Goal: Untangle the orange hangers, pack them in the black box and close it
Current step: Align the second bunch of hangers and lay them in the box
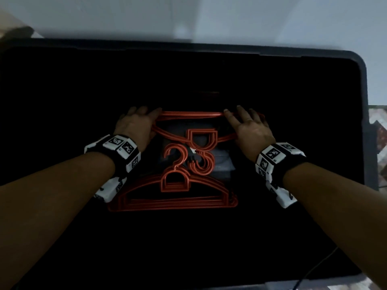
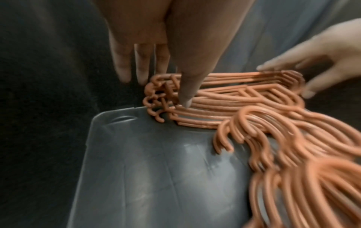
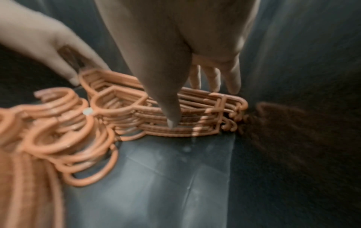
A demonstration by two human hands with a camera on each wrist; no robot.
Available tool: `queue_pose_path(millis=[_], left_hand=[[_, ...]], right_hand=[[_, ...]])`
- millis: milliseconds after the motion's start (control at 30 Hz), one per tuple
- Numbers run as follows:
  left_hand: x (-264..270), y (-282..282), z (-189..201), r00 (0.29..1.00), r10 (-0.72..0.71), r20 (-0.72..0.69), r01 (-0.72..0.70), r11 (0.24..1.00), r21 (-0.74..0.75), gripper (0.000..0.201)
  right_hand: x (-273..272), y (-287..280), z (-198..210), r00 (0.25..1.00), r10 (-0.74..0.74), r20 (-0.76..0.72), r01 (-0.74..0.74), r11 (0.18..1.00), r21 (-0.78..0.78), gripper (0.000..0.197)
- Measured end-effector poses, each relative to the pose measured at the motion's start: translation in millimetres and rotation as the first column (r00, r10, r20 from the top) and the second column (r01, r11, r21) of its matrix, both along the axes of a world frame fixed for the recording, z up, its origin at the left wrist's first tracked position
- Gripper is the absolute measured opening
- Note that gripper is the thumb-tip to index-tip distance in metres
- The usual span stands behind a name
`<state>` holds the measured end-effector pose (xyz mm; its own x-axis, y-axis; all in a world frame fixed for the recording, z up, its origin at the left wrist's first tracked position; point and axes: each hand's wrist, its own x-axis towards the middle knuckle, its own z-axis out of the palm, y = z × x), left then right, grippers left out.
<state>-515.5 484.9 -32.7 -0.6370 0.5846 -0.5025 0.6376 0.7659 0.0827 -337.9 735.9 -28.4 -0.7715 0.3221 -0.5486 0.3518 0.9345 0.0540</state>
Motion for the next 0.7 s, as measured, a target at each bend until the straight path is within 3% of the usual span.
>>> queue_pose_path(millis=[200,500,700], left_hand=[[3,4,-4,0.999,-0.026,0.026,0.026,0.999,0.033,0.063],[2,7,-3,0.999,0.017,0.029,-0.019,0.997,0.072,0.064],[7,0,3,0.965,0.239,0.104,-0.254,0.953,0.163,0.079]], right_hand=[[8,3,-3,0.996,-0.071,0.052,0.074,0.996,-0.051,0.082],[0,7,-1,0.998,-0.059,-0.024,0.058,0.997,-0.048,0.077],[1,-7,21,0.974,-0.157,-0.166,0.150,0.987,-0.053,0.069]])
